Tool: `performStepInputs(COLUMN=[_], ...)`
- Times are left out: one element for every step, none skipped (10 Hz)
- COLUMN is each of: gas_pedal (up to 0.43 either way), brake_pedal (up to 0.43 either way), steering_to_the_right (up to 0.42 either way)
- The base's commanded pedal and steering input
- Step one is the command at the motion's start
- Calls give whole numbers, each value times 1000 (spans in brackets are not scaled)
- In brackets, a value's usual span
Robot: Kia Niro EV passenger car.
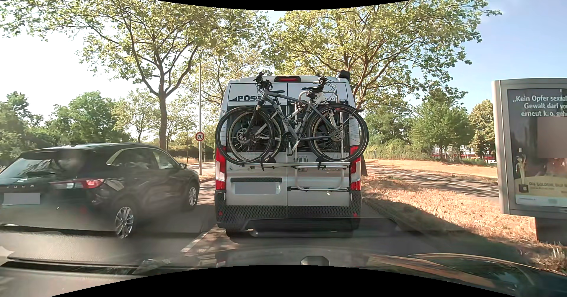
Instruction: Follow the waypoints while adhering to traffic rules and regulations
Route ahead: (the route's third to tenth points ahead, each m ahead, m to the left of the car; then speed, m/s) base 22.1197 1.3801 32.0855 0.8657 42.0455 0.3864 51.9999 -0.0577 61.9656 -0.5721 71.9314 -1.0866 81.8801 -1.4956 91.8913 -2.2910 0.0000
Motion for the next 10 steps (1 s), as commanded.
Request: performStepInputs(gas_pedal=[0, 0, 0, 0, 0, 0, 0, 0, 0, 0], brake_pedal=[171, 171, 171, 171, 177, 177, 177, 171, 177, 177], steering_to_the_right=[23, 23, 23, 23, 23, 23, 23, 23, 23, 23])
